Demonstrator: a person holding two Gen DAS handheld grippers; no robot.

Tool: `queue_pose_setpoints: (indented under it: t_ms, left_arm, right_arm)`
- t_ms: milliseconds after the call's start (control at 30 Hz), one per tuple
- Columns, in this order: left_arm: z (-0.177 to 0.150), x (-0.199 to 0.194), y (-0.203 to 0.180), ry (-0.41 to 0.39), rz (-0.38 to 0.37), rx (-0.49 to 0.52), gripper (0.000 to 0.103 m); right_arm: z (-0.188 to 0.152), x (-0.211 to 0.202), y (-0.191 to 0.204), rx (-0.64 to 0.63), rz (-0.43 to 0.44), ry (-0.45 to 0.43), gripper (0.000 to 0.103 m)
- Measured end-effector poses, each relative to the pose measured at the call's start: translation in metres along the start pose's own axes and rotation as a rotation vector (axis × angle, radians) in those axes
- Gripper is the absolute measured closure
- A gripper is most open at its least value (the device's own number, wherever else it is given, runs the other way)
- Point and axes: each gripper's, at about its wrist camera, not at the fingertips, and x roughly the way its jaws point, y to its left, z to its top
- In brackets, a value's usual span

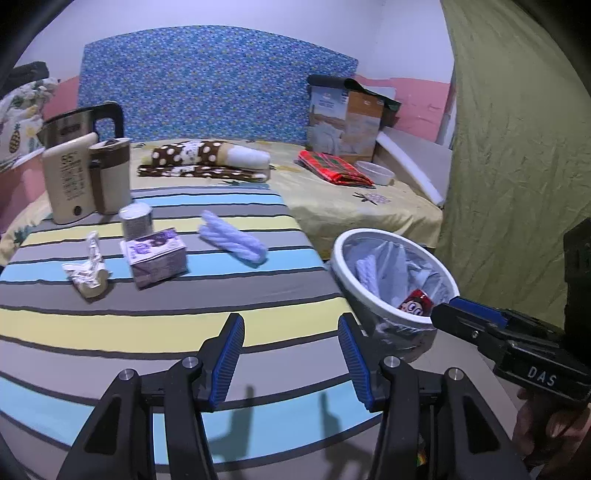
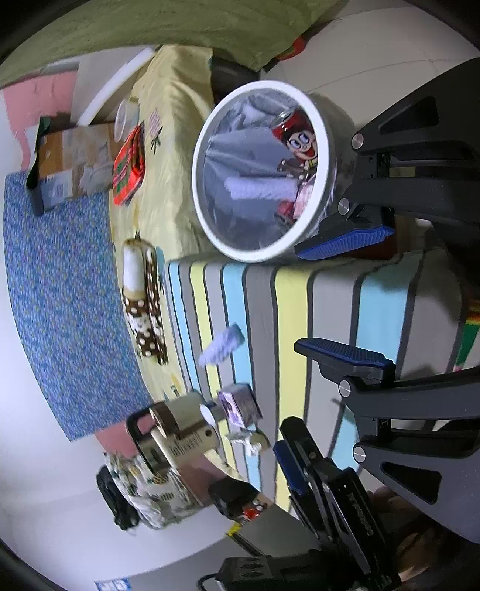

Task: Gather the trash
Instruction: 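Move both grippers back toward the paper wrapper and grape milk carton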

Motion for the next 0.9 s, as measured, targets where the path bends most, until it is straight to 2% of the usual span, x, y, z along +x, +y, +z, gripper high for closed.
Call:
queue_pose_setpoints:
  t_ms: [333,900]
  left_arm:
    - [-0.006,-0.004,0.023,-0.011,0.064,-0.022,0.051]
    - [0.000,0.005,0.096,-0.013,0.222,-0.131,0.051]
  right_arm:
    - [0.001,0.016,0.018,-0.022,0.069,0.025,0.056]
    - [0.014,0.046,0.042,-0.085,0.107,0.061,0.056]
